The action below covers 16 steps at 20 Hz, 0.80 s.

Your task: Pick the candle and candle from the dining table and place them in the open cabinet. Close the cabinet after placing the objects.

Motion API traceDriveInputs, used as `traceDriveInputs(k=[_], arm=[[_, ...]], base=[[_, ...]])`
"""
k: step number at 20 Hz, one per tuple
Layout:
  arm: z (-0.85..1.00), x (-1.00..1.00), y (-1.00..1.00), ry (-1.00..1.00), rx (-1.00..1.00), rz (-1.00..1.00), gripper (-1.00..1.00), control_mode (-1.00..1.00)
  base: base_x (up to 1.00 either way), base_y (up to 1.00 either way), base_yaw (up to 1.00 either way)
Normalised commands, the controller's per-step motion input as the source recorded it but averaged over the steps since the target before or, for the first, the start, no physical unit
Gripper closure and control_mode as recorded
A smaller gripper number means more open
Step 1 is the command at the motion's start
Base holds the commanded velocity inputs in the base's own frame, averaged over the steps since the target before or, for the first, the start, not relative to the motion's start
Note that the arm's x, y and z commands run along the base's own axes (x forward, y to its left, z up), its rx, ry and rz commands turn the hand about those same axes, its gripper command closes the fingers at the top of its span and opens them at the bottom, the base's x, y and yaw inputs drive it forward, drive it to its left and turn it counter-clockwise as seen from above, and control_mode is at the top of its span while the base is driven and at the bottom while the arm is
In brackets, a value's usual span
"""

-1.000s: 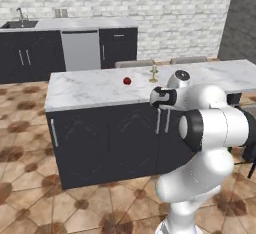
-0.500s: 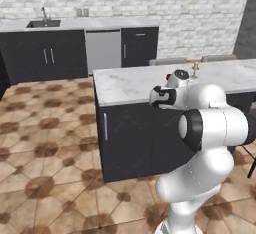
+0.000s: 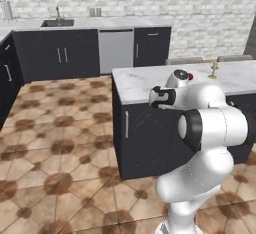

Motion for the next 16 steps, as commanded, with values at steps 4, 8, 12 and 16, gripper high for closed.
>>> traceDriveInputs(k=[4, 8, 12, 16], arm=[[0.0, 0.0, 0.0, 0.0, 0.0, 0.0, 1.0, 1.0], [0.0, 0.0, 0.0, 0.0, 0.0, 0.0, 1.0, 1.0], [0.0, 0.0, 0.0, 0.0, 0.0, 0.0, 1.0, 1.0], [0.0, 0.0, 0.0, 0.0, 0.0, 0.0, 1.0, 1.0]], base=[[0.0, 1.0, 0.0], [0.05, 0.96, 0.13], [0.0, 1.0, 0.34], [0.0, 1.0, 0.4]])
